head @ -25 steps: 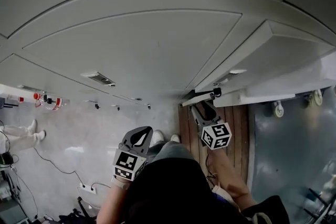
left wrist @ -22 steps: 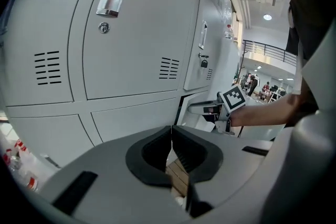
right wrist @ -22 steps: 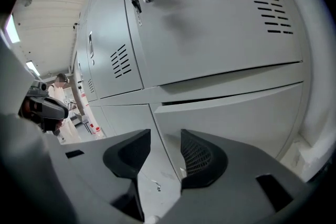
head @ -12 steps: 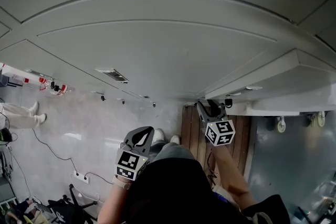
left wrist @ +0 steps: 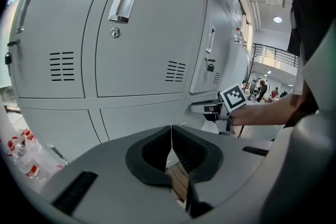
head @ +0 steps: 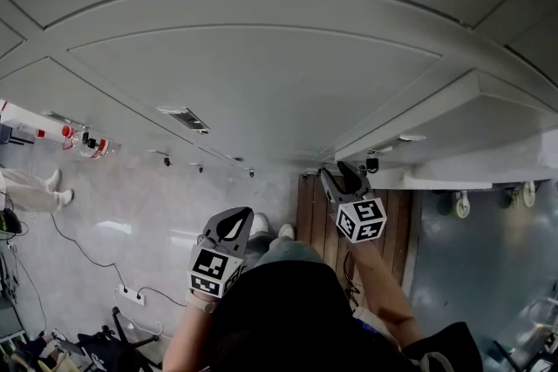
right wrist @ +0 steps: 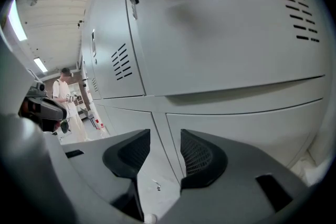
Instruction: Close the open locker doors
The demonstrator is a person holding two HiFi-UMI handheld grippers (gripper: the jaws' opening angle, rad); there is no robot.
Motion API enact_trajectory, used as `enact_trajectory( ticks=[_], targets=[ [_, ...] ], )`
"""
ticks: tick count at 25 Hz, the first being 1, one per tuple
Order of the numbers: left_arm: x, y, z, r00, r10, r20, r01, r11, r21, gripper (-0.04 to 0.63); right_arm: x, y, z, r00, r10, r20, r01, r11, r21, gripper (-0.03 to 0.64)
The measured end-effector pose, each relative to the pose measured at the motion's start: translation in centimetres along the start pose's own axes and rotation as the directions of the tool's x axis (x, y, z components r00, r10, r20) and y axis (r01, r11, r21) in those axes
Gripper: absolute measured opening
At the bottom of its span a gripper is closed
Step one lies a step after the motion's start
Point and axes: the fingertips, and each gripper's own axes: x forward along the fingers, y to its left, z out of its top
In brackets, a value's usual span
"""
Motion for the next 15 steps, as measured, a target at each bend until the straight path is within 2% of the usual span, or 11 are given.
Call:
enact_trajectory(
  ticks=[7,15],
  targets=[
    [0.4,-0.9,2.7,0.995,-0.042,0.09,0.043,0.999,-0.011,0.02,-3.9,3.0,2.0,0.998,0.026,0.054,-0.026,1.0,0.008,0.146],
    [1.2,-2.8,6.6,0.978,-0.138,0.155,0.13,0.99,0.059,0.02,-9.5,5.6,5.8,0.992,0.023,0.127,-0.022,1.0,-0.005,0.076]
  ],
)
